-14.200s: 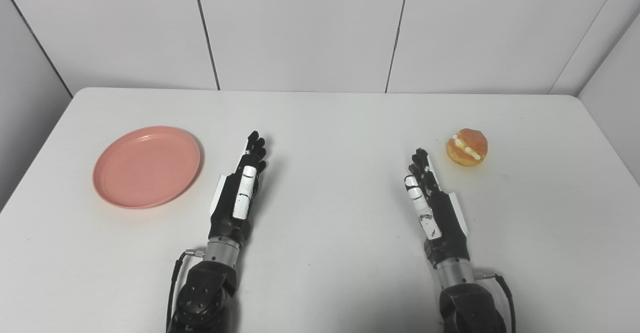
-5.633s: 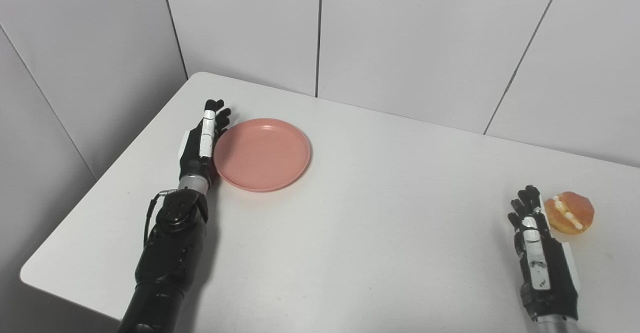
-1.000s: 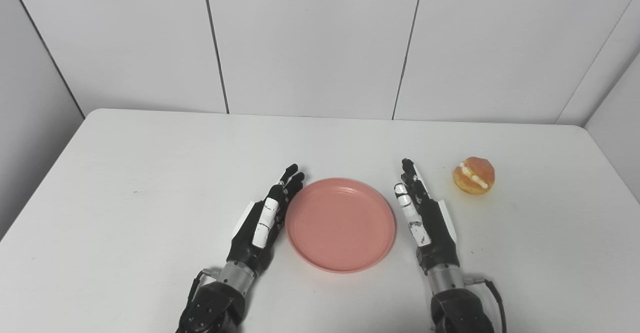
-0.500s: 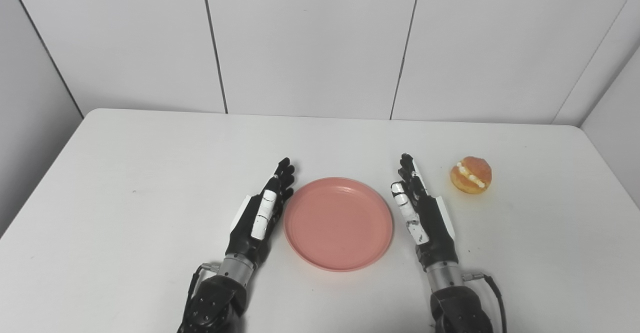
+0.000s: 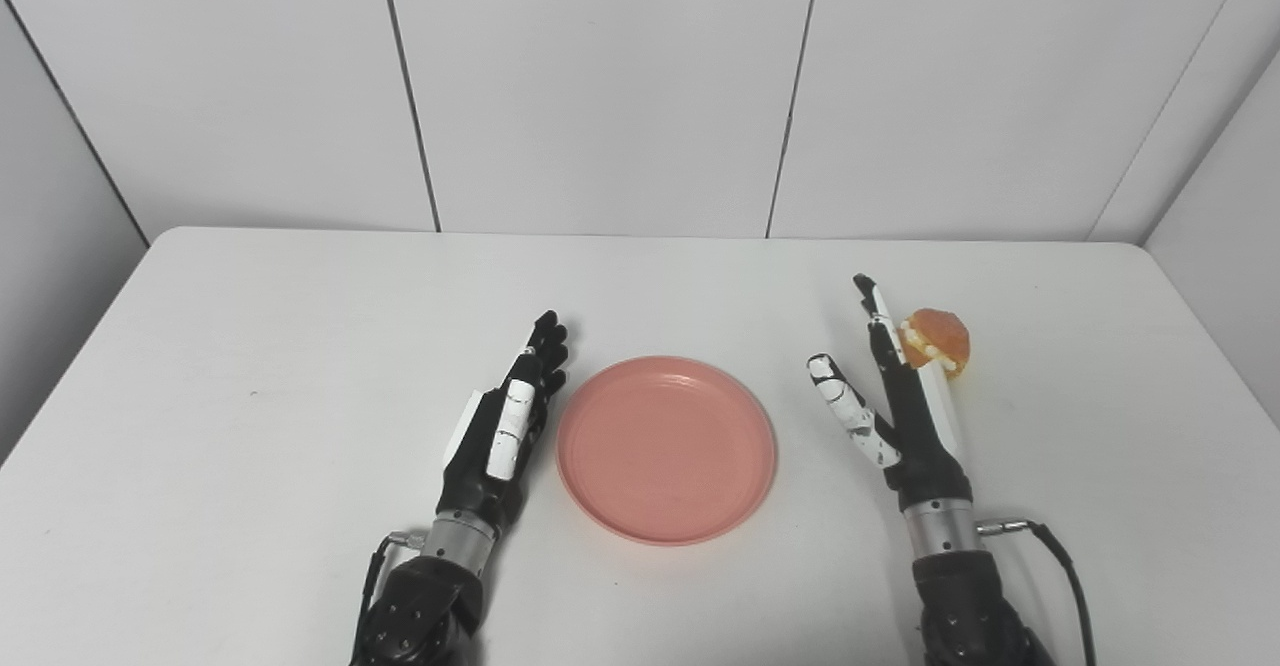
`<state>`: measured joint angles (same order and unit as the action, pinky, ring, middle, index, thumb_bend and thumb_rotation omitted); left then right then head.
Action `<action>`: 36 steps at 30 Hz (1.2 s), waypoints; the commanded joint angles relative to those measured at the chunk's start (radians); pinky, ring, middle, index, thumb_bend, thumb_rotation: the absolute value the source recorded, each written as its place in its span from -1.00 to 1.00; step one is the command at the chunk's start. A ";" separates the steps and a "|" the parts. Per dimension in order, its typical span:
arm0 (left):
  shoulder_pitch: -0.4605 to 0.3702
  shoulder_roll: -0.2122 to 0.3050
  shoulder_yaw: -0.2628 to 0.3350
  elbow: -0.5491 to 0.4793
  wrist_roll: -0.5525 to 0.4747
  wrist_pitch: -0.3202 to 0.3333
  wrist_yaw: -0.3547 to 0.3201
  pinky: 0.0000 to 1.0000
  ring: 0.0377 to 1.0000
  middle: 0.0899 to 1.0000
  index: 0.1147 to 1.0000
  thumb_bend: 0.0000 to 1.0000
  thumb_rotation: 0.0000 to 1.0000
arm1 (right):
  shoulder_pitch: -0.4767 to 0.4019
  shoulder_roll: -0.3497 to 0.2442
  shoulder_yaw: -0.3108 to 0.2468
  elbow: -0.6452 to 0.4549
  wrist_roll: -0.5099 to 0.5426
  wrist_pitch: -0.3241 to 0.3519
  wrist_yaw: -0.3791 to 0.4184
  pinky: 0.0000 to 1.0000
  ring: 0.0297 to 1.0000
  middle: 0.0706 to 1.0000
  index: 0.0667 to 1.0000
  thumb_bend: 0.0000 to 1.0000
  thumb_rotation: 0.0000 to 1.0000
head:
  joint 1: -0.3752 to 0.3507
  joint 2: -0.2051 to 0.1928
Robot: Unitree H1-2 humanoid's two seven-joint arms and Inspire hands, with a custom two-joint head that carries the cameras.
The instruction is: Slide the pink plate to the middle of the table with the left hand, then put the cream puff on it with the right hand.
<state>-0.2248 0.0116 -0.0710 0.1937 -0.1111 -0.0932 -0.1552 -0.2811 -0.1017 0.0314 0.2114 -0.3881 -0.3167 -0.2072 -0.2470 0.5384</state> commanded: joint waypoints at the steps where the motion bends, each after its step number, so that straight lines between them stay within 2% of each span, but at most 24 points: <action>1: 0.046 -0.007 0.005 0.061 -0.005 -0.024 -0.005 1.00 1.00 0.99 0.99 0.40 1.00 | -0.050 -0.016 -0.015 -0.046 -0.036 -0.054 -0.048 0.90 0.95 0.96 0.94 0.19 0.63 | -0.002 -0.001; 4: 0.045 -0.005 0.007 0.067 -0.014 -0.028 -0.012 1.00 1.00 0.98 0.99 0.41 1.00 | -0.064 -0.034 -0.038 -0.069 -0.079 -0.016 -0.084 0.78 0.89 0.94 0.92 0.24 0.53 | -0.014 -0.004; 6: 0.046 -0.005 0.007 0.066 -0.013 -0.032 -0.013 1.00 0.99 0.97 0.98 0.41 1.00 | -0.072 -0.048 -0.051 -0.080 -0.094 0.005 -0.089 0.81 0.90 0.95 0.93 0.25 0.49 | -0.021 -0.007; 9: 0.050 -0.004 0.008 0.063 -0.012 -0.039 -0.014 1.00 0.99 0.97 0.96 0.40 1.00 | -0.080 -0.068 -0.071 -0.102 -0.124 0.059 -0.090 0.84 0.92 0.96 0.95 0.24 0.26 | -0.029 -0.010; 10: 0.049 -0.004 0.009 0.064 -0.013 -0.041 -0.014 1.00 0.99 0.97 0.96 0.39 1.00 | -0.081 -0.075 -0.077 -0.115 -0.130 0.089 -0.078 0.84 0.92 0.96 0.95 0.23 0.24 | -0.029 -0.010; 15: 0.046 0.000 0.019 0.072 -0.022 -0.035 -0.019 1.00 0.98 0.96 0.94 0.41 1.00 | -0.089 -0.107 -0.097 -0.148 -0.117 0.170 -0.043 0.80 0.89 0.93 0.90 0.27 -0.13 | -0.040 -0.012; 19: 0.045 0.003 0.023 0.076 -0.031 -0.035 -0.027 1.00 0.98 0.95 0.94 0.42 1.00 | -0.099 -0.127 -0.102 -0.135 -0.139 0.184 -0.063 0.73 0.85 0.90 0.87 0.33 -0.27 | -0.044 -0.015; 25: 0.049 0.004 0.023 0.075 -0.029 -0.037 -0.028 1.00 0.97 0.95 0.93 0.41 1.00 | -0.116 -0.148 -0.110 -0.144 -0.140 0.329 -0.004 0.61 0.81 0.89 0.87 0.36 -0.33 | -0.045 -0.019; 29: 0.052 0.005 0.021 0.075 -0.027 -0.042 -0.029 0.99 0.96 0.94 0.93 0.42 1.00 | -0.119 -0.155 -0.106 -0.124 -0.125 0.353 0.010 0.54 0.77 0.86 0.86 0.40 -0.39 | -0.047 -0.021; 36: 0.055 0.003 0.022 0.067 -0.030 -0.032 -0.034 1.00 0.97 0.96 0.94 0.41 1.00 | -0.144 -0.161 -0.080 -0.049 -0.121 0.375 0.022 0.56 0.77 0.88 0.86 0.46 -0.39 | -0.042 -0.024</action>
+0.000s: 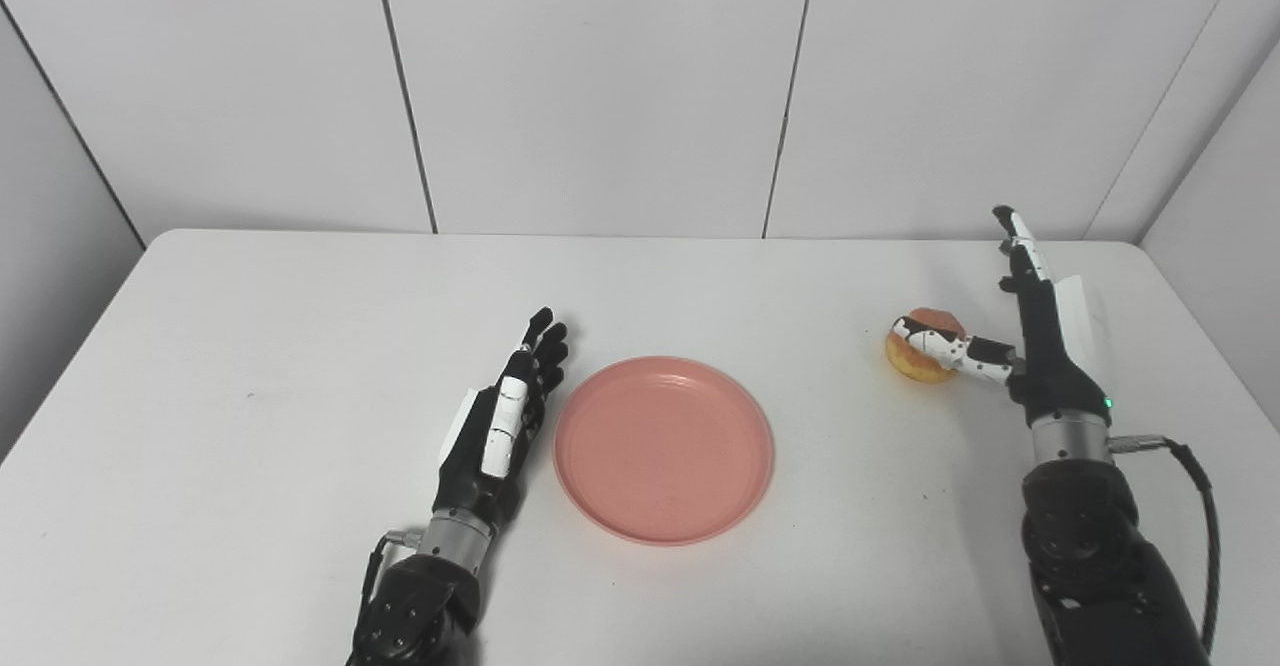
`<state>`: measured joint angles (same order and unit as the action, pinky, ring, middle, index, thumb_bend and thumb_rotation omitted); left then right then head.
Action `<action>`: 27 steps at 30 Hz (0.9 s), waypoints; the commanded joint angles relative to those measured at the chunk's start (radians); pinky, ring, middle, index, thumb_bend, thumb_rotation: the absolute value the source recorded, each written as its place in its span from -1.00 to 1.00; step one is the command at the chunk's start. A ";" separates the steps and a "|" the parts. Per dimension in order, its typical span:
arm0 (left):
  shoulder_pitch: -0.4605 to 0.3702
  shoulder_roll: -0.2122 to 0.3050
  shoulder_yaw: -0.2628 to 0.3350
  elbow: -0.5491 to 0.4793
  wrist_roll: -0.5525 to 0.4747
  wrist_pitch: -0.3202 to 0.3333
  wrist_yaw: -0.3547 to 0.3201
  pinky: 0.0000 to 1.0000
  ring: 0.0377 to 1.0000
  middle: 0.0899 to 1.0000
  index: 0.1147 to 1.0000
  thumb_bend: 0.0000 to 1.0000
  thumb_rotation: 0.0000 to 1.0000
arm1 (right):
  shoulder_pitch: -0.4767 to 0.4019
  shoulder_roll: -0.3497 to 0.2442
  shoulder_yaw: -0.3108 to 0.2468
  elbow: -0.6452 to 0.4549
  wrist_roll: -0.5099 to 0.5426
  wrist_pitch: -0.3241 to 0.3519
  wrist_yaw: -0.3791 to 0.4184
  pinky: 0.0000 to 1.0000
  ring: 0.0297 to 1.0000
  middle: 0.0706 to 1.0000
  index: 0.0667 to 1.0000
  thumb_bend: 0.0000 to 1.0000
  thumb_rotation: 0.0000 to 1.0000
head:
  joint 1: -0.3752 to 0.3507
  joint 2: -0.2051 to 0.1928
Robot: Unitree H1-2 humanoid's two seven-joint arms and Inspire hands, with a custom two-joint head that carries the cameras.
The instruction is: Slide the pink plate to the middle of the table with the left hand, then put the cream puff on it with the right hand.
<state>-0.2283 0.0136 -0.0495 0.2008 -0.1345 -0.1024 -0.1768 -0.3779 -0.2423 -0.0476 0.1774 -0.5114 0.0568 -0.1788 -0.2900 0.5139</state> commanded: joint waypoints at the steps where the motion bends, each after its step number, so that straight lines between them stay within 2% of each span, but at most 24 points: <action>1: 0.058 0.001 0.001 0.062 -0.006 -0.027 -0.012 1.00 0.97 0.95 0.94 0.42 1.00 | -0.051 -0.021 0.004 -0.003 -0.002 0.003 -0.010 0.57 0.78 0.87 0.85 0.48 -0.41 | 0.001 0.000; 14: 0.063 0.007 0.001 0.046 -0.011 -0.016 -0.022 1.00 0.98 0.96 0.94 0.42 1.00 | -0.079 -0.047 0.059 0.100 -0.013 0.000 -0.009 0.62 0.80 0.84 0.86 0.35 -0.58 | -0.003 0.012; 20: 0.066 0.010 0.005 0.040 -0.017 -0.013 -0.025 1.00 0.98 0.96 0.95 0.40 1.00 | -0.094 -0.053 0.087 0.143 -0.050 0.001 -0.038 0.59 0.78 0.85 0.83 0.36 -0.61 | -0.011 0.022; 24: 0.065 0.013 0.004 0.042 -0.024 -0.017 -0.030 1.00 0.98 0.97 0.95 0.41 1.00 | -0.105 -0.057 0.102 0.181 -0.063 -0.002 -0.055 0.57 0.76 0.83 0.81 0.32 -0.70 | -0.019 0.022; 27: 0.063 0.014 0.004 0.047 -0.027 -0.017 -0.033 1.00 1.00 0.99 0.97 0.40 1.00 | -0.108 -0.064 0.114 0.194 -0.074 0.009 -0.054 0.58 0.76 0.83 0.81 0.22 -0.80 | -0.019 0.022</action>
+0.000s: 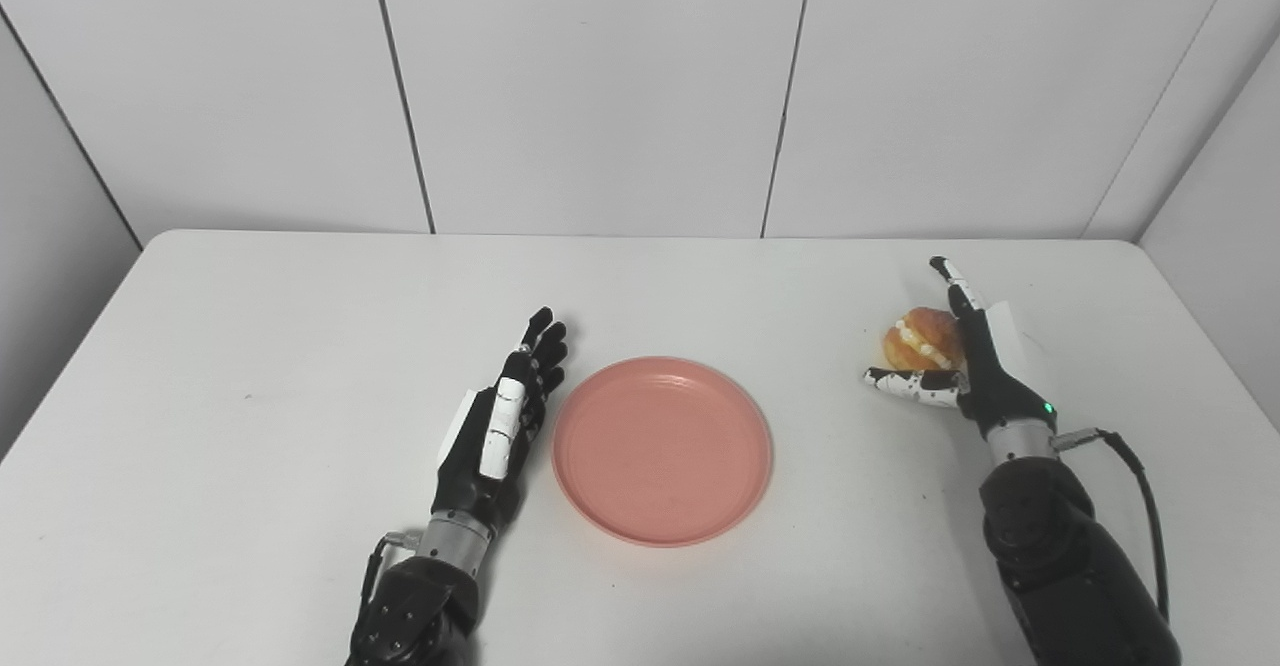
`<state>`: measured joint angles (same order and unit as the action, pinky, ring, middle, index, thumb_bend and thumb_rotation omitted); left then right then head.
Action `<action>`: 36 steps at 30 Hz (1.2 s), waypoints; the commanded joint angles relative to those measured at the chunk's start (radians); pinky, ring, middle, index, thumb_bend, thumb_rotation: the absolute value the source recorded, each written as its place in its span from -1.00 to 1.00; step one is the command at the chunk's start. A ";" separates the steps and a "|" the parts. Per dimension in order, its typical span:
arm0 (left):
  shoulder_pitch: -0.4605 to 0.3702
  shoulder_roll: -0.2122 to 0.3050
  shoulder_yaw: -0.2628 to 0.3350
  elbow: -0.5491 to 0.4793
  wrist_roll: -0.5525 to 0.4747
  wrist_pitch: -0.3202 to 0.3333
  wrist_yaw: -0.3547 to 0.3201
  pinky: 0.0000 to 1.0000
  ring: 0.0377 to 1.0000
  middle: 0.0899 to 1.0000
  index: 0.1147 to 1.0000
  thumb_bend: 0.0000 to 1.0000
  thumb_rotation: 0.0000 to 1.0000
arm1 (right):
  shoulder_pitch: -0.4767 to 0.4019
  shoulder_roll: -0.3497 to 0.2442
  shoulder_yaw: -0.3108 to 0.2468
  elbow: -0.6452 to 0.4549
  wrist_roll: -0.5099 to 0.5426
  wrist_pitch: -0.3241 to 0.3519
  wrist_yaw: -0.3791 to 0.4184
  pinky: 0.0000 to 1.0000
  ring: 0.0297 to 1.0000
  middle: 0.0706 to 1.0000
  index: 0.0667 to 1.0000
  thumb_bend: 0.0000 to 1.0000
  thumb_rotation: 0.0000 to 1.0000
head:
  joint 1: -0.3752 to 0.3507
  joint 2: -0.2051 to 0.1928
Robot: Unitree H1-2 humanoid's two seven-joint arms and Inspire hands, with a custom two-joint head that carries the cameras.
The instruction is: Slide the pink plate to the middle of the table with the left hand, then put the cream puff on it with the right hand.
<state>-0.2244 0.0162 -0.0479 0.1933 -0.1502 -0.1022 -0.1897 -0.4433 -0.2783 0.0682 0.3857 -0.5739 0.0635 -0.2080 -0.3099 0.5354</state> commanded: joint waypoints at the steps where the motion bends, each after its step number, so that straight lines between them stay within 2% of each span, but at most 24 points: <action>1: 0.058 0.012 0.003 0.057 -0.011 -0.019 -0.020 1.00 1.00 0.99 0.97 0.41 1.00 | -0.042 -0.029 -0.001 -0.013 -0.013 0.005 -0.024 0.58 0.75 0.82 0.81 0.19 -0.85 | 0.001 0.001; 4: 0.060 0.009 0.003 0.045 -0.009 -0.005 -0.017 1.00 0.98 0.97 0.95 0.40 1.00 | -0.044 -0.034 0.002 0.014 -0.009 -0.028 -0.042 0.51 0.67 0.74 0.73 0.08 -0.98 | 0.001 0.006; 6: 0.062 0.009 0.001 0.040 -0.010 0.000 -0.018 1.00 0.98 0.97 0.95 0.40 1.00 | -0.046 -0.035 0.003 0.029 -0.006 -0.047 -0.057 0.48 0.64 0.71 0.71 0.05 -0.99 | 0.001 0.006; 10: 0.064 0.006 0.001 0.027 -0.010 0.009 -0.014 1.00 0.98 0.96 0.94 0.40 1.00 | -0.047 -0.030 -0.003 0.043 0.023 -0.057 -0.063 0.11 0.33 0.59 0.61 -0.10 -1.00 | 0.003 0.010; 12: 0.064 0.004 0.002 0.026 -0.009 0.009 -0.013 1.00 0.98 0.97 0.95 0.38 1.00 | -0.047 -0.027 -0.007 0.041 0.044 -0.055 -0.055 -0.15 0.08 0.42 0.58 -0.22 -1.00 | 0.003 0.010; 13: 0.064 0.005 0.002 0.025 -0.009 0.010 -0.013 1.00 0.98 0.97 0.95 0.38 1.00 | -0.045 -0.027 -0.004 0.034 0.046 -0.044 -0.049 -0.12 0.12 0.41 0.56 -0.26 -1.00 | 0.002 0.011; 14: 0.064 0.006 0.001 0.025 -0.008 0.011 -0.013 1.00 0.98 0.96 0.94 0.39 1.00 | -0.045 -0.028 0.000 0.028 0.046 -0.035 -0.045 0.06 0.32 0.45 0.52 -0.34 -1.00 | 0.002 0.011; 15: 0.064 0.006 0.001 0.024 -0.009 0.013 -0.014 1.00 0.98 0.96 0.94 0.39 1.00 | -0.044 -0.029 0.005 0.020 0.043 -0.021 -0.040 0.08 0.34 0.45 0.51 -0.35 -1.00 | 0.002 0.011; 16: 0.064 0.006 0.001 0.024 -0.009 0.014 -0.015 1.00 0.98 0.97 0.95 0.38 1.00 | -0.043 -0.030 0.008 0.015 0.041 -0.011 -0.036 0.17 0.46 0.52 0.49 -0.39 -1.00 | 0.002 0.011; 17: 0.064 0.006 0.001 0.023 -0.008 0.015 -0.014 1.00 0.98 0.97 0.95 0.38 1.00 | -0.043 -0.031 0.010 0.013 0.037 -0.009 -0.038 0.20 0.50 0.55 0.48 -0.41 -1.00 | 0.002 0.011; 19: 0.063 0.006 0.001 0.024 -0.009 0.016 -0.014 1.00 0.98 0.97 0.95 0.39 1.00 | -0.042 -0.031 0.011 0.012 0.032 -0.010 -0.045 0.06 0.39 0.50 0.45 -0.39 -1.00 | 0.002 0.011; 21: 0.062 0.005 0.002 0.027 -0.012 0.014 -0.016 1.00 0.98 0.97 0.95 0.39 1.00 | -0.041 -0.030 0.009 0.008 0.032 -0.006 -0.048 -0.17 0.12 0.32 0.42 -0.33 -1.00 | 0.002 0.011; 24: 0.062 0.005 0.002 0.028 -0.012 0.012 -0.017 1.00 0.98 0.96 0.94 0.39 1.00 | -0.041 -0.029 0.008 0.005 0.032 0.002 -0.047 -0.26 -0.05 0.15 0.40 -0.28 -1.00 | 0.002 0.011; 32: 0.062 0.004 0.001 0.025 -0.011 0.014 -0.016 1.00 0.97 0.95 0.93 0.40 1.00 | -0.037 -0.027 0.004 -0.013 0.040 0.009 -0.040 -0.15 -0.04 0.04 0.33 -0.12 -1.00 | 0.005 0.020; 33: 0.062 0.004 0.001 0.025 -0.012 0.015 -0.016 1.00 0.97 0.95 0.93 0.40 1.00 | -0.037 -0.026 0.003 -0.014 0.040 0.009 -0.042 -0.15 -0.04 0.04 0.33 -0.12 -1.00 | 0.005 0.020; 35: 0.062 0.005 0.000 0.025 -0.011 0.017 -0.017 1.00 0.98 0.95 0.94 0.40 1.00 | -0.038 -0.025 0.001 -0.015 0.039 0.008 -0.050 -0.15 -0.07 -0.07 0.29 0.04 -1.00 | 0.005 0.021; 36: 0.062 0.005 0.000 0.024 -0.011 0.019 -0.016 1.00 0.98 0.95 0.94 0.40 1.00 | -0.039 -0.023 -0.001 -0.013 0.037 0.005 -0.060 -0.22 -0.14 -0.04 0.27 0.04 -1.00 | 0.006 0.023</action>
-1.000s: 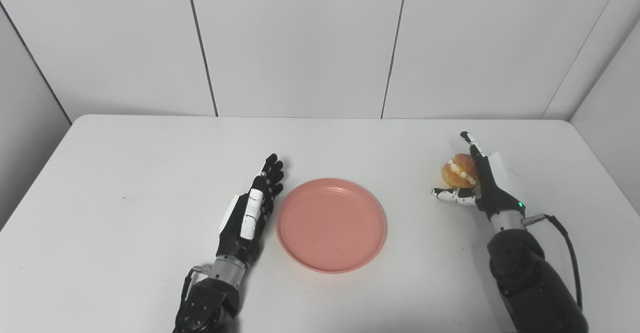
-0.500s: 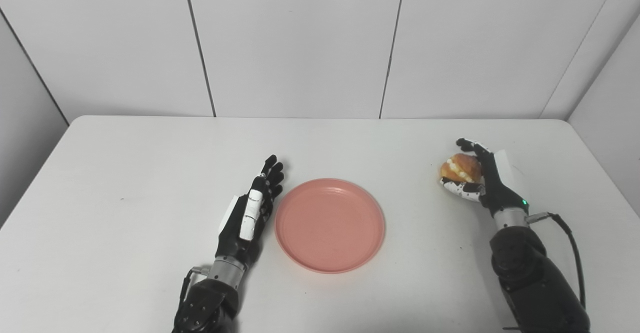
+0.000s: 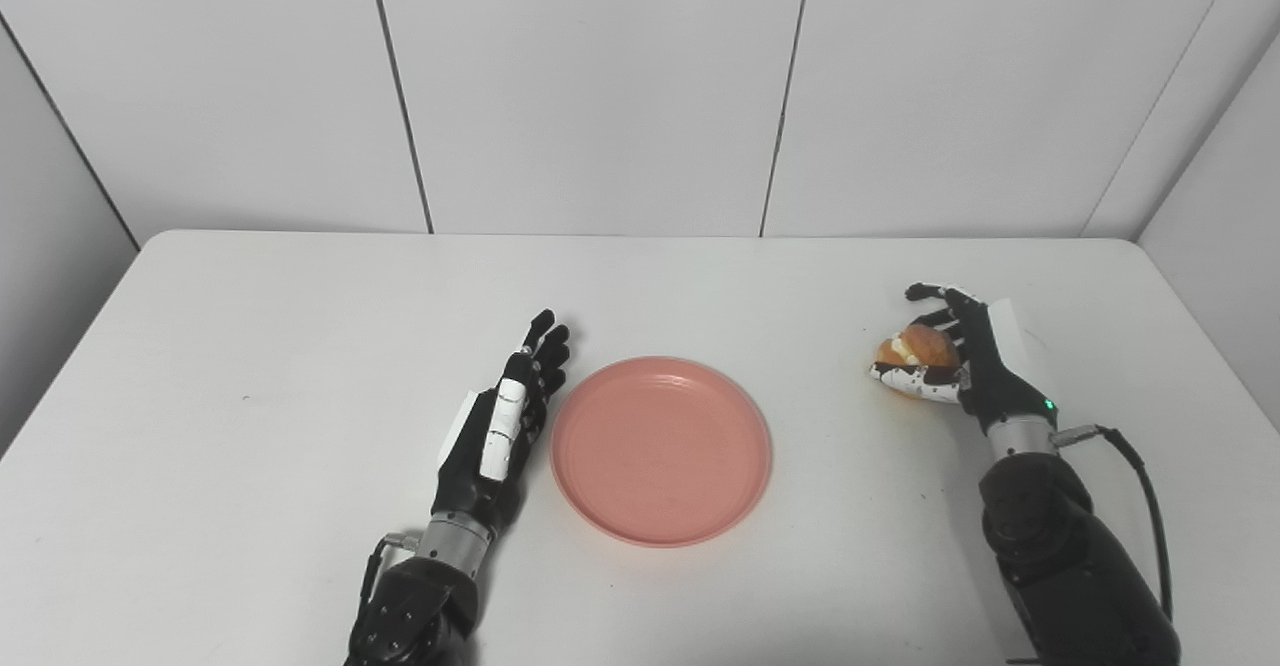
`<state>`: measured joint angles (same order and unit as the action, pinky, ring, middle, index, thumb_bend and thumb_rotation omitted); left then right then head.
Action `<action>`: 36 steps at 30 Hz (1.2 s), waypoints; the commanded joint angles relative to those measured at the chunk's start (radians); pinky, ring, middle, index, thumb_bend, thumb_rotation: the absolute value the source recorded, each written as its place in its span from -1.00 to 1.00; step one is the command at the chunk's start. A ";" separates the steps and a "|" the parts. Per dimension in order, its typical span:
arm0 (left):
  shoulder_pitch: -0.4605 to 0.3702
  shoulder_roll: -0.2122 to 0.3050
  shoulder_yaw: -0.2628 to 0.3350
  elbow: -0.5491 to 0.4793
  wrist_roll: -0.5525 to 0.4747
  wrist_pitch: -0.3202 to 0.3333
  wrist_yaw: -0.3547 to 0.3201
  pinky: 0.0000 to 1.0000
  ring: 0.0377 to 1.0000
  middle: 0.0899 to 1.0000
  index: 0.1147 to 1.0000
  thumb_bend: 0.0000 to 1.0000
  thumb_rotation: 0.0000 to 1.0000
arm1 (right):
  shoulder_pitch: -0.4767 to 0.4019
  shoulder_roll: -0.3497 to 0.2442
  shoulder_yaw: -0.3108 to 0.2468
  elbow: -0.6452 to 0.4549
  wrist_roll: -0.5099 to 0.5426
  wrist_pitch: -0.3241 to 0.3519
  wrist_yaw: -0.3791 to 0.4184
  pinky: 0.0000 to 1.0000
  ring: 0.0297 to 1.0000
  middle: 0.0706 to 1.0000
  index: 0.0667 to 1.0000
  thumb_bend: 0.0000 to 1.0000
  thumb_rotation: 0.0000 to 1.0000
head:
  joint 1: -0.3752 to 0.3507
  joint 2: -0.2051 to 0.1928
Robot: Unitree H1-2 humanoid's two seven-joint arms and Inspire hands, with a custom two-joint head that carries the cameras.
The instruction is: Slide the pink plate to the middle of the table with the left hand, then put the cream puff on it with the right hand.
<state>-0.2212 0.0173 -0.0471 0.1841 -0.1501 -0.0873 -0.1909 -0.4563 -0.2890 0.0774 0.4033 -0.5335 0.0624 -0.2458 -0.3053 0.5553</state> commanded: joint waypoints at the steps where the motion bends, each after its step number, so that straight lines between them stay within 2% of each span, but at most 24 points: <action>1: 0.059 0.003 -0.001 0.032 -0.010 0.005 -0.014 1.00 0.97 0.95 0.94 0.40 1.00 | -0.026 -0.011 -0.012 -0.029 -0.006 0.002 -0.033 -0.41 -0.19 -0.05 0.24 0.04 -1.00 | 0.002 0.003; 2: 0.059 0.003 -0.002 0.030 -0.009 0.005 -0.014 1.00 0.98 0.95 0.94 0.39 1.00 | -0.027 -0.008 -0.015 -0.031 -0.008 0.000 -0.042 -0.49 -0.21 -0.05 0.22 0.04 -1.00 | 0.002 0.003; 4: 0.059 0.001 -0.002 0.031 -0.006 0.000 -0.012 1.00 0.97 0.95 0.94 0.38 1.00 | -0.026 -0.001 -0.025 -0.037 -0.003 -0.004 -0.056 -0.50 -0.24 -0.03 0.18 0.03 -1.00 | 0.003 0.005; 5: 0.059 0.001 -0.003 0.031 -0.004 -0.003 -0.011 1.00 0.97 0.95 0.94 0.39 1.00 | -0.027 0.002 -0.030 -0.038 -0.002 -0.011 -0.066 -0.57 -0.25 -0.04 0.16 0.03 -1.00 | 0.005 0.006; 9: 0.058 0.000 -0.003 0.031 -0.008 0.004 -0.013 1.00 0.97 0.95 0.94 0.38 1.00 | -0.024 0.009 -0.044 -0.047 0.020 -0.047 -0.088 -0.54 -0.25 -0.04 0.11 0.03 -1.00 | 0.008 0.007; 13: 0.056 0.000 -0.005 0.036 -0.006 -0.001 -0.015 1.00 0.97 0.95 0.94 0.37 1.00 | -0.021 0.013 -0.053 -0.058 0.041 -0.086 -0.110 -0.30 -0.18 -0.03 0.02 0.04 -1.00 | 0.010 0.006; 17: 0.054 -0.002 -0.006 0.035 -0.004 -0.001 -0.012 1.00 0.97 0.95 0.94 0.40 1.00 | -0.022 0.012 -0.047 -0.066 0.030 -0.117 -0.138 -0.38 -0.29 -0.13 0.00 0.01 -1.00 | 0.012 0.008; 22: 0.055 -0.003 -0.009 0.032 0.000 0.003 -0.009 1.00 0.97 0.94 0.93 0.40 1.00 | -0.024 0.008 -0.041 -0.078 0.032 -0.172 -0.151 -0.35 -0.27 -0.06 -0.04 0.02 -1.00 | 0.018 0.010; 25: 0.055 -0.003 -0.011 0.031 0.002 0.004 -0.007 1.00 0.96 0.94 0.92 0.40 1.00 | -0.021 0.011 -0.042 -0.101 0.035 -0.172 -0.139 -0.30 -0.22 0.01 -0.12 0.01 -1.00 | 0.021 0.012; 29: 0.057 -0.009 -0.012 0.030 0.004 -0.007 -0.003 1.00 0.96 0.93 0.92 0.41 1.00 | -0.008 0.021 -0.033 -0.185 0.053 -0.161 -0.098 -0.23 -0.17 0.04 -0.19 0.01 -1.00 | 0.030 0.013; 33: 0.058 -0.011 -0.015 0.025 0.009 -0.004 0.002 1.00 0.96 0.93 0.92 0.42 1.00 | 0.006 0.033 -0.017 -0.251 0.054 -0.143 -0.059 -0.29 -0.19 0.06 -0.18 0.01 -1.00 | 0.036 0.014; 36: 0.060 -0.011 -0.017 0.019 0.015 -0.003 0.007 1.00 0.96 0.94 0.93 0.42 1.00 | 0.014 0.042 -0.003 -0.275 0.053 -0.162 -0.041 -0.27 -0.19 0.05 -0.17 0.01 -1.00 | 0.037 0.017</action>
<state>-0.2211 0.0139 -0.0605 0.1798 -0.1437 -0.0814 -0.1834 -0.4238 -0.2416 0.0762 0.1651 -0.4809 -0.0577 -0.2878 -0.2684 0.5722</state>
